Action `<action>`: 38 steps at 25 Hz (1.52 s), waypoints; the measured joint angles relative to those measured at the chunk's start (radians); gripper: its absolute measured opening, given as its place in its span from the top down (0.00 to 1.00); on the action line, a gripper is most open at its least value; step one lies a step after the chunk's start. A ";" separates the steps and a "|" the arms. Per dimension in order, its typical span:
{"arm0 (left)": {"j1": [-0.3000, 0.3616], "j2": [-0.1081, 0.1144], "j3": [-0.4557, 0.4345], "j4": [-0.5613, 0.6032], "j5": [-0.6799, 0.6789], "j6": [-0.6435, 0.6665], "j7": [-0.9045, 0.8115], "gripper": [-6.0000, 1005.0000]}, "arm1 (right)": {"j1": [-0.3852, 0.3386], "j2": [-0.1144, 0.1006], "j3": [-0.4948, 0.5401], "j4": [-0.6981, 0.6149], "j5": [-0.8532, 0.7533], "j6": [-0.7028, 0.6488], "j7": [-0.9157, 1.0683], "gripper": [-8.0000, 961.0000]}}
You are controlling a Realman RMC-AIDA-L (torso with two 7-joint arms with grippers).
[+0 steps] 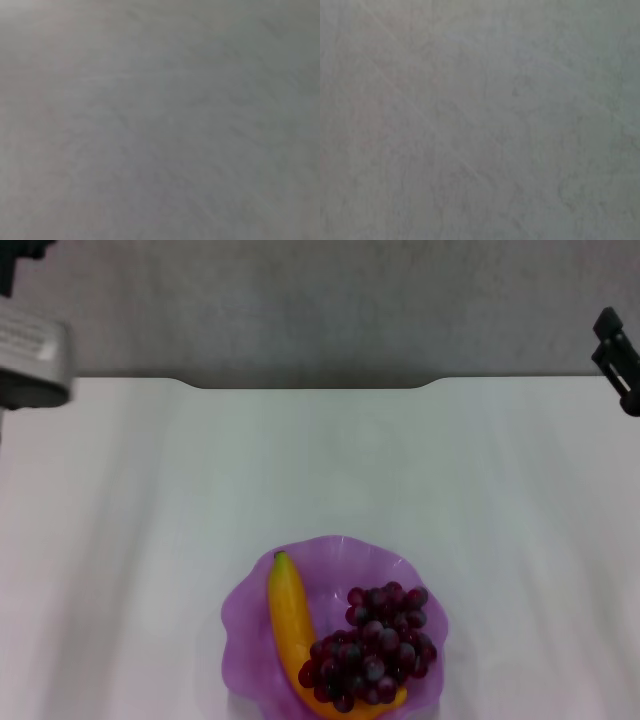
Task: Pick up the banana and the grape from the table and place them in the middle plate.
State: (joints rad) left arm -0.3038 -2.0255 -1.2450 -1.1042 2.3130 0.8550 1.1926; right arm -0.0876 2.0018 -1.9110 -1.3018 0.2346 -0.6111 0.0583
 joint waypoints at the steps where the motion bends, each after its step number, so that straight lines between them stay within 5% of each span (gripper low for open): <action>1: 0.005 0.001 -0.002 0.008 0.027 0.026 -0.085 0.32 | 0.000 0.000 -0.001 0.001 0.000 0.000 0.000 0.20; 4: 0.033 0.010 -0.013 0.005 0.093 0.049 -0.361 0.32 | 0.000 0.000 -0.003 0.007 0.000 0.002 0.000 0.20; 6: 0.057 0.037 -0.017 -0.006 0.135 0.027 -0.549 0.32 | 0.000 0.000 -0.003 0.010 0.000 0.003 0.000 0.20; 7: 0.077 0.080 -0.017 -0.022 0.181 -0.017 -0.719 0.32 | 0.000 0.000 -0.003 0.011 0.000 0.003 0.000 0.20; 13: 0.101 0.223 -0.027 -0.040 0.356 -0.160 -1.180 0.32 | 0.000 0.000 0.009 0.015 0.000 0.007 0.000 0.20; 16: 0.113 0.249 -0.071 -0.045 0.427 -0.288 -1.264 0.32 | 0.001 -0.002 0.035 0.029 -0.001 0.026 0.000 0.20; 27: 0.186 0.209 -0.196 -0.106 0.532 -0.589 -1.291 0.31 | 0.026 0.002 0.176 0.082 -0.015 0.140 -0.010 0.20; 31: 0.204 0.175 -0.229 -0.106 0.551 -0.613 -1.260 0.31 | 0.027 0.002 0.197 0.089 -0.011 0.157 -0.010 0.20; 38: 0.207 0.081 -0.306 -0.097 0.559 -0.631 -1.126 0.31 | 0.038 0.003 0.201 0.094 -0.009 0.160 -0.011 0.20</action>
